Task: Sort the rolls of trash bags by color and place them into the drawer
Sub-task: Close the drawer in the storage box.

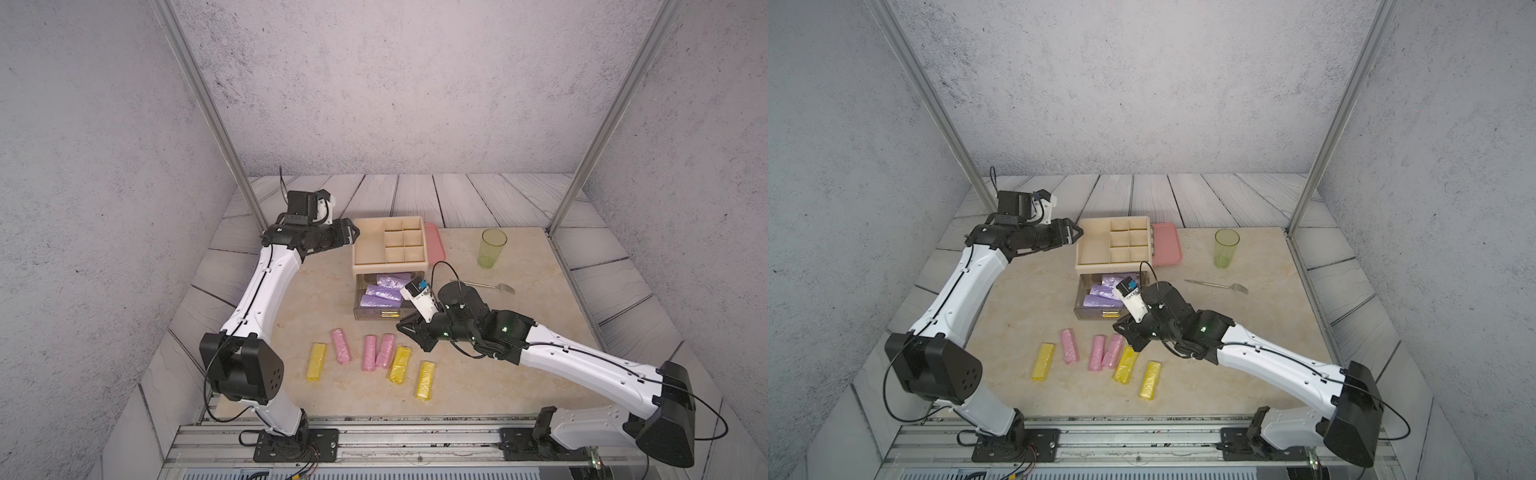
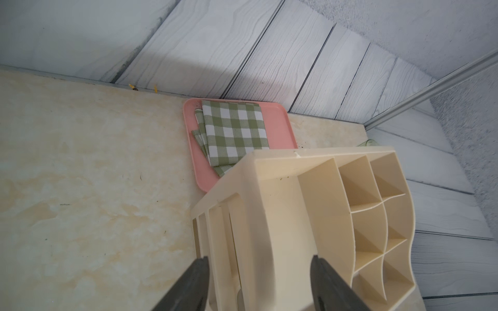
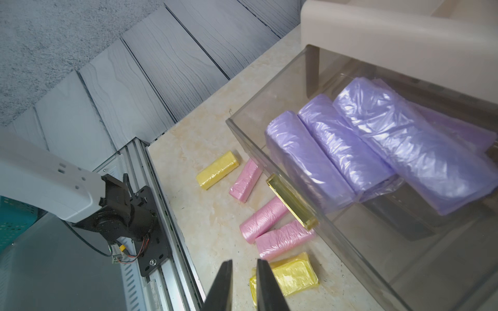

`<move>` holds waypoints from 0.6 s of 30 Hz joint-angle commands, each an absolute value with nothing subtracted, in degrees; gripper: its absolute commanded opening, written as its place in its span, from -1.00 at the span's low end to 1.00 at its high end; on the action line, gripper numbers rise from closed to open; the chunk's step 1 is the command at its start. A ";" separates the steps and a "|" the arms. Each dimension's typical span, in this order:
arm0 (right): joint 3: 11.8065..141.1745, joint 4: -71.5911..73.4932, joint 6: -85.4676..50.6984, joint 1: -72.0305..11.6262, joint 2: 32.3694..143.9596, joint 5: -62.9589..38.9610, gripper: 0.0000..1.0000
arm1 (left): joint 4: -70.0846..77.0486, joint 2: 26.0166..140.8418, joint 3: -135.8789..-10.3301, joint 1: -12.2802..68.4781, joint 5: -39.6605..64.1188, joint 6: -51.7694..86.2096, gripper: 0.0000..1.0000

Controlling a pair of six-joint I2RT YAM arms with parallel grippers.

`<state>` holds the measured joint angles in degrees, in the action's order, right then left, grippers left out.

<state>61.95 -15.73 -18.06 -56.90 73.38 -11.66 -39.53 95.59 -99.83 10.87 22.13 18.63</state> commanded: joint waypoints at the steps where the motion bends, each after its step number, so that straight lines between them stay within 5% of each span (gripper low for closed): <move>1: 61.37 -13.91 -19.54 -57.39 74.25 -11.86 -0.59 | -45.39 97.82 -103.02 12.92 16.20 13.55 0.26; 9: 61.47 -10.46 -22.37 -57.39 78.78 -9.13 -0.70 | -46.76 101.24 -105.38 15.65 11.96 11.16 -0.04; 18: 61.52 -6.36 -25.31 -57.57 82.48 -8.02 -0.72 | -46.36 101.33 -105.47 16.00 12.65 10.03 -0.68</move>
<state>61.80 -8.91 -23.86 -57.21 81.78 -9.32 -45.80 101.38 -104.20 15.57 12.49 11.99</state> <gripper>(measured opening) 0.140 0.193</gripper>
